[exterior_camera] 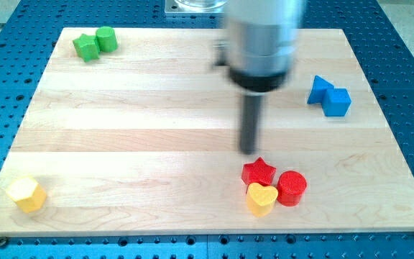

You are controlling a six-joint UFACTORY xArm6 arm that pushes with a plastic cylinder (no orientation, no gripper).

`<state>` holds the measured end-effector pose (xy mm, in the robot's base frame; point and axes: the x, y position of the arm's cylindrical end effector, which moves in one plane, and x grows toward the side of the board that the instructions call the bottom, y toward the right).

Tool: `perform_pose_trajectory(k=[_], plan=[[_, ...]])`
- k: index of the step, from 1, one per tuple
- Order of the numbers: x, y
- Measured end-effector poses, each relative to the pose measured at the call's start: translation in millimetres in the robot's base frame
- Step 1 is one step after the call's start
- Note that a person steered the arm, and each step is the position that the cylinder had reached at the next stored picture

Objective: Push the yellow heart into the yellow hexagon

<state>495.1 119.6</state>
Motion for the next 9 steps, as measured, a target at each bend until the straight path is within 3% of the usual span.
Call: perform_pose_trajectory(k=[1, 3, 4, 6, 9], plan=[[16, 98], [122, 91], [123, 81], [124, -10], [100, -54]])
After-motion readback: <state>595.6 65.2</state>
